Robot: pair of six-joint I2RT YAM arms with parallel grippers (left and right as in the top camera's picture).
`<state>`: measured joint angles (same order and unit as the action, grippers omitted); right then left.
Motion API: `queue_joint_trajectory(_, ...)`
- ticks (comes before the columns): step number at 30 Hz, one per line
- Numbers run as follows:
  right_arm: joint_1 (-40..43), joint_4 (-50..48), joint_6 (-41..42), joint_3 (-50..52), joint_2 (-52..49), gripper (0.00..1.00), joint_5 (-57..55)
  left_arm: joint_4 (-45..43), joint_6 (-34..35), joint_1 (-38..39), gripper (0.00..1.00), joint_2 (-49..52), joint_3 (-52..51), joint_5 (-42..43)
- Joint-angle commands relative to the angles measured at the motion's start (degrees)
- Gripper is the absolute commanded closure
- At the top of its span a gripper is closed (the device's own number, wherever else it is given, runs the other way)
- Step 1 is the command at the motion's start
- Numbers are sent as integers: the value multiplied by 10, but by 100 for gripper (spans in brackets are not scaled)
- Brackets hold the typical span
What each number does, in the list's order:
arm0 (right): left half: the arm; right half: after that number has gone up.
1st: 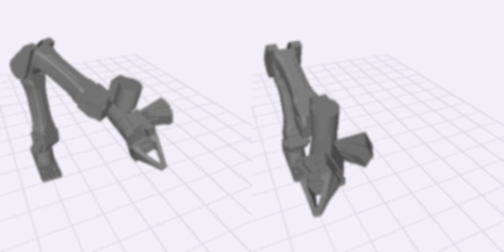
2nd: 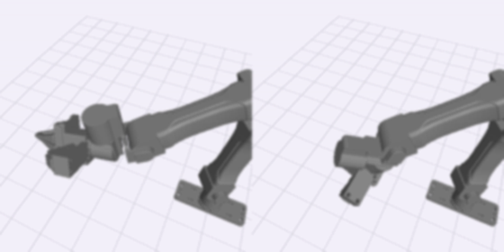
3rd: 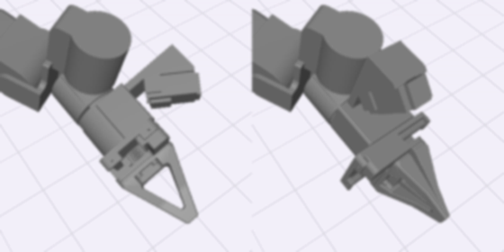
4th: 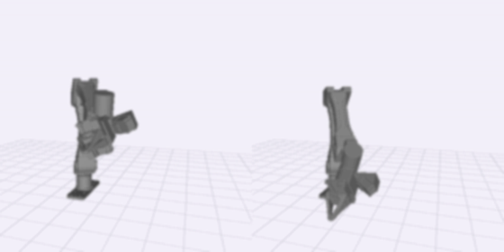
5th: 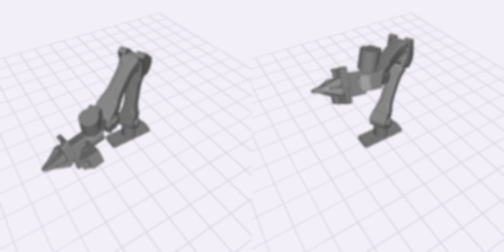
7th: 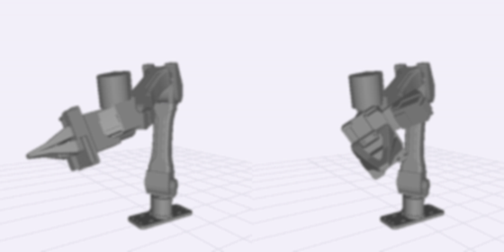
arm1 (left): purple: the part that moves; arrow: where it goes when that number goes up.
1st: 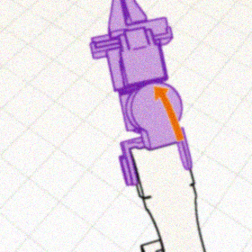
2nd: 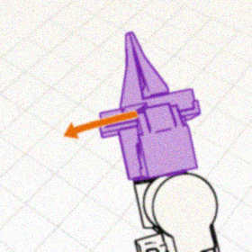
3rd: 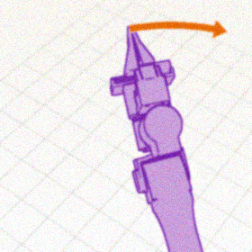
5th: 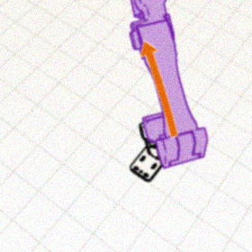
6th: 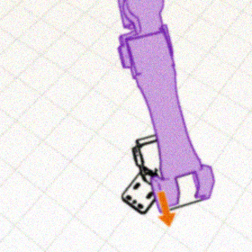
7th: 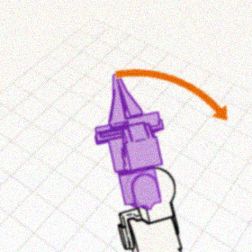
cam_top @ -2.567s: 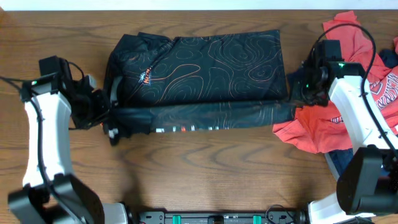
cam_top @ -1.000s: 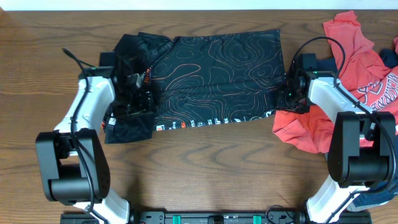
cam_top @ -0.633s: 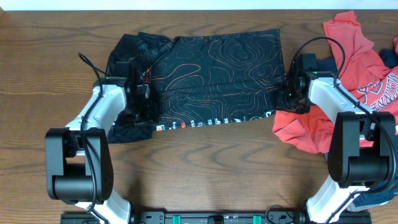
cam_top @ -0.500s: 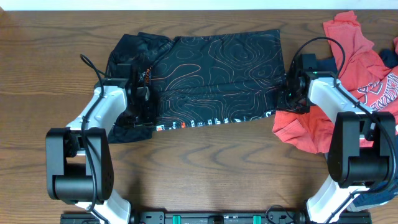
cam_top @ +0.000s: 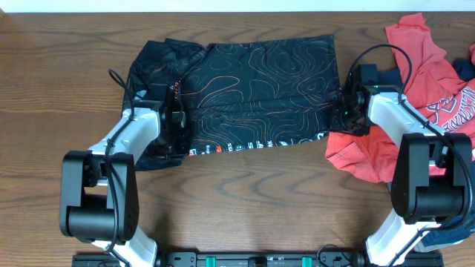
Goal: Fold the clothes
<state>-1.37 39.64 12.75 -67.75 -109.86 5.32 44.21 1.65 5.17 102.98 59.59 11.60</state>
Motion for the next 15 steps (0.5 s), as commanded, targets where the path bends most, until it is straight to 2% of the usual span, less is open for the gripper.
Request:
queue_joint_trajectory(1,-7,5,-2,14,-4,55,-8,2,0,-1,94,-1,3,-7)
queue_joint_trajectory(8,-7,5,-2,14,-4,55,-8,52,4,-5,94,-17,113,9)
queue_joint_trajectory(11,-7,4,-2,14,-4,54,-8,49,6,-5,94,-25,176,54)
queue_joint_trajectory(14,-7,3,-2,14,-4,54,-8,27,37,-5,94,-25,203,59)
queue_joint_trajectory(15,-7,2,-2,14,-4,54,-8,20,50,-5,77,-25,203,59)
